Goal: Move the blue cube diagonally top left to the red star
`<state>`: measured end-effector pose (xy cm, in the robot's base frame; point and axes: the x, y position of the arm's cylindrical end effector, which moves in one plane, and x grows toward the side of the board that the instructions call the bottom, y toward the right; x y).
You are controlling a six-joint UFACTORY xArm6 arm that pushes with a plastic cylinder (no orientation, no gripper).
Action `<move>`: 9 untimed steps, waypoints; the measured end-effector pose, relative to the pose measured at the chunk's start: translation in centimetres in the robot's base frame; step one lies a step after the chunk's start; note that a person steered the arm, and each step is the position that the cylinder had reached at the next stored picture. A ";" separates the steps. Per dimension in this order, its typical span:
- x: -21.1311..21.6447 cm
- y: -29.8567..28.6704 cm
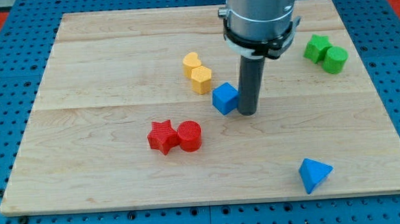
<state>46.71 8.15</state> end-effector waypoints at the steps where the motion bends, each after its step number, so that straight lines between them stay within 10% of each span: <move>1: -1.7 1.2; 6: 0.5 -24.2; 9: -4.6 -25.4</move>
<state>42.16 -17.24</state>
